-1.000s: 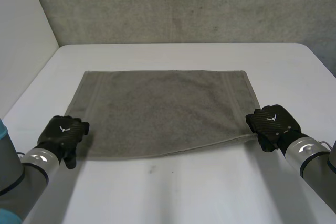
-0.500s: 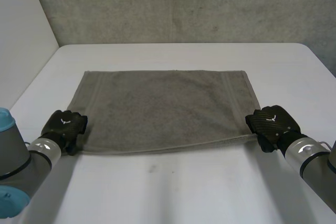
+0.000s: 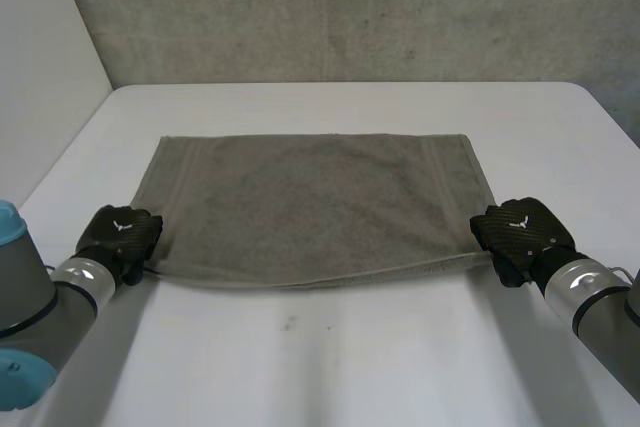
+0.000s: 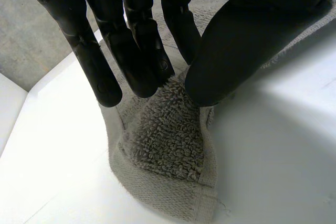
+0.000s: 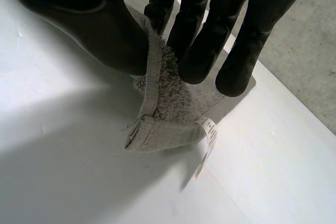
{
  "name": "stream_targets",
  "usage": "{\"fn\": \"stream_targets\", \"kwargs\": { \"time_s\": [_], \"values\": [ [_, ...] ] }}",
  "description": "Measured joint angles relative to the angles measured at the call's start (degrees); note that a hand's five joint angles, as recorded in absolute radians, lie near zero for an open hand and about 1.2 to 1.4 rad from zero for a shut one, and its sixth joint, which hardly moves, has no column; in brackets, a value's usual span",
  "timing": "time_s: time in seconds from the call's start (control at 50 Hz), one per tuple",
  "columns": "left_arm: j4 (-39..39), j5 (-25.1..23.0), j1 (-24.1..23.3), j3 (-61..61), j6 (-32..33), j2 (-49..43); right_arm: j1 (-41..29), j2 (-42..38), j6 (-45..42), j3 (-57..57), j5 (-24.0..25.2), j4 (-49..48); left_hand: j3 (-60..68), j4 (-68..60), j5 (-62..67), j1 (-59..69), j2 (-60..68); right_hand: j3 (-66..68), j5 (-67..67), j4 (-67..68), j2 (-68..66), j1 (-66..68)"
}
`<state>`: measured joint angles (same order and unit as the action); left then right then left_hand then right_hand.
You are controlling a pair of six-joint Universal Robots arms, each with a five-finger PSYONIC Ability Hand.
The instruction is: Fold the towel.
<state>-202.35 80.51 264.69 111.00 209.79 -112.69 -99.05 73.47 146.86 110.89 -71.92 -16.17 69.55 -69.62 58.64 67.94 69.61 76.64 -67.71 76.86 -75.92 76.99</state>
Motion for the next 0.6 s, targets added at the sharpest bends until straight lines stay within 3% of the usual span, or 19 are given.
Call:
{"fn": "stream_targets", "kwargs": {
  "time_s": [0.28,0.44,0.6],
  "values": [
    [0.87,0.31,1.03,3.95,0.12,5.37,-0.01,0.76,-0.42,-0.61,-0.31,1.9,0.1,-0.09,0.26,0.02,0.11,0.0,0.0,0.0,0.0,0.0],
    [7.22,-0.1,1.8,9.52,0.74,14.81,0.87,7.93,-3.83,-2.15,0.27,17.51,0.11,-0.1,0.26,0.02,0.12,0.0,0.0,0.0,0.0,0.0],
    [19.83,-0.29,1.95,15.32,0.9,29.83,3.96,17.18,-13.07,-0.57,0.76,34.36,0.11,-0.17,0.27,0.02,0.14,0.0,0.0,0.0,0.0,0.0]
  ]
}}
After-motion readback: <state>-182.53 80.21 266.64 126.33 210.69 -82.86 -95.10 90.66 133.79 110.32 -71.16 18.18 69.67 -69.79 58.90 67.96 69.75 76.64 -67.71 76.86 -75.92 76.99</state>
